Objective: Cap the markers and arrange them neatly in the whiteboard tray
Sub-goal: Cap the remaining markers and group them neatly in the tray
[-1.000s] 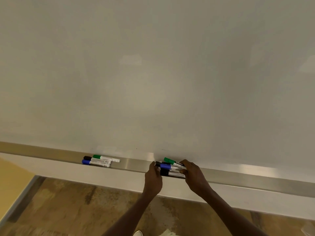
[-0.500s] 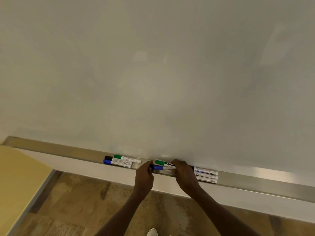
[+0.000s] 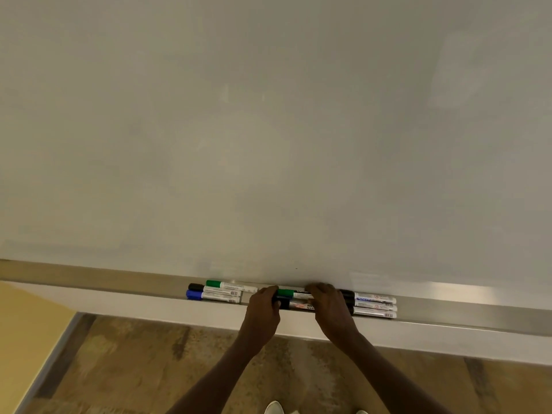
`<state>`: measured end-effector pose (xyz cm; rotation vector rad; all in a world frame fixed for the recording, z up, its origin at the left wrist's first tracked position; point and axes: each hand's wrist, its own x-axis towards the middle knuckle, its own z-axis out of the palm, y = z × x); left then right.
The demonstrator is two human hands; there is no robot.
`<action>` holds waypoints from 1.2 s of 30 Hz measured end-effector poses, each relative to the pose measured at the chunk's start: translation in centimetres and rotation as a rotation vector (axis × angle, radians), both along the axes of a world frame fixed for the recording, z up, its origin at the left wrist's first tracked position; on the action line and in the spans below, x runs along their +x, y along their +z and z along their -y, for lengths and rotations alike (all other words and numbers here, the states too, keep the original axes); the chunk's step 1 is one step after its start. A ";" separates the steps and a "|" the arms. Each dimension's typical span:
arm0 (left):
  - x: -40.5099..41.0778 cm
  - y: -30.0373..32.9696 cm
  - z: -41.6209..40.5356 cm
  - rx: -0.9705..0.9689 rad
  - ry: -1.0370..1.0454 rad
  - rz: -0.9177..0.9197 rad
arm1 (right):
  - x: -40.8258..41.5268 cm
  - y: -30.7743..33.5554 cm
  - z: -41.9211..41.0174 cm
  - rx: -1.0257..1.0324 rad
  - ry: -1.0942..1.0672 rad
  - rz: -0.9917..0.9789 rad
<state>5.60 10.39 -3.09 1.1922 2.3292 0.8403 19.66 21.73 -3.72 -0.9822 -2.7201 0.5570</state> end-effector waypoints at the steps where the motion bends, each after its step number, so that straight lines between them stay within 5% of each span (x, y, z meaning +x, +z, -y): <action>1: 0.1 0.1 0.0 0.006 0.016 0.009 | 0.0 -0.2 0.1 0.004 0.000 0.000; 8: 0.5 0.6 0.8 0.100 0.094 0.049 | -0.1 0.3 1.1 0.017 -0.004 -0.020; 13: -3.3 1.2 3.0 0.209 0.361 0.035 | -1.9 1.4 2.0 0.018 0.016 -0.002; 20: -10.6 1.9 6.1 -0.213 0.696 -0.075 | -5.8 2.8 4.0 -0.120 0.062 -0.063; 36: -11.0 2.3 7.8 -0.352 0.623 -0.135 | -11.6 1.4 7.3 -0.442 0.101 -0.010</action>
